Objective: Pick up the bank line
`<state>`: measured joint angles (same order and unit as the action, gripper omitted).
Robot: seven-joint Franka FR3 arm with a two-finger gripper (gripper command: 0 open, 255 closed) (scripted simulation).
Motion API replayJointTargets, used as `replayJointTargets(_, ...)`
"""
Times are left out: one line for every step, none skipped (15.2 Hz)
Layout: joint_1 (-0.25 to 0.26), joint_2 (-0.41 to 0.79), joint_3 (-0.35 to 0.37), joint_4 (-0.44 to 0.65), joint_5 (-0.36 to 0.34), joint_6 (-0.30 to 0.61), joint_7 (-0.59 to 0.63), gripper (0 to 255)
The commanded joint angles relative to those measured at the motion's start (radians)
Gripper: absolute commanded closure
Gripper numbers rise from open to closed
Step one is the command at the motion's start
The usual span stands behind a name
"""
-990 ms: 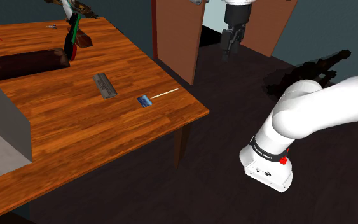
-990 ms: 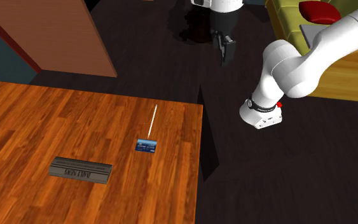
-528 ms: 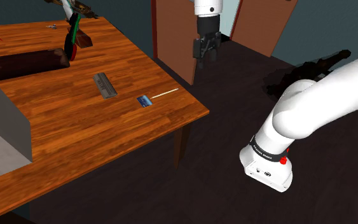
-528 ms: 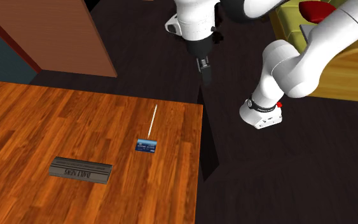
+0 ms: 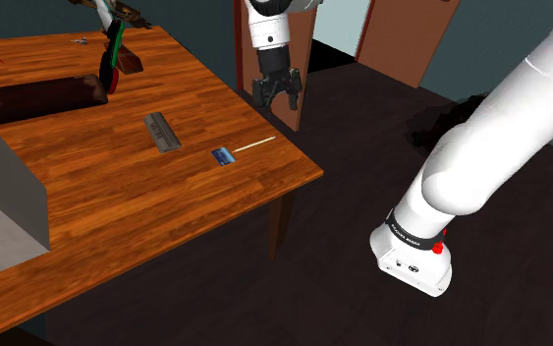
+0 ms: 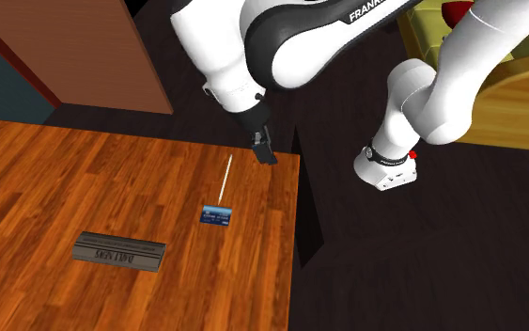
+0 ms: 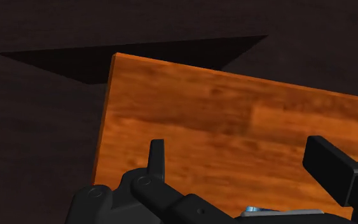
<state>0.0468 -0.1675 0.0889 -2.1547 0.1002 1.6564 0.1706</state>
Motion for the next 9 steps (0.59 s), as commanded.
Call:
replayJointTargets(0.004, 0.094, 0.008, 0.056, 0.011, 0.01, 0.031, 0)
replayJointTargets(0.007, 0.14, 0.012, 0.088, 0.016, 0.011, 0.046, 0)
replayJointTargets(0.01, 0.186, 0.015, 0.121, 0.021, 0.011, 0.061, 0)
replayJointTargets(0.013, 0.232, 0.018, 0.156, 0.026, 0.009, 0.076, 0)
replayJointTargets(0.016, 0.278, 0.02, 0.192, 0.03, 0.007, 0.091, 0)
replayJointTargets(0.019, 0.324, 0.023, 0.229, 0.035, 0.003, 0.105, 0)
replayJointTargets(0.023, 0.37, 0.024, 0.268, 0.039, -0.001, 0.119, 0)
replayJointTargets(0.026, 0.417, 0.026, 0.308, 0.044, -0.007, 0.133, 0)
replayJointTargets(0.03, 0.464, 0.027, 0.35, 0.048, -0.014, 0.147, 0)
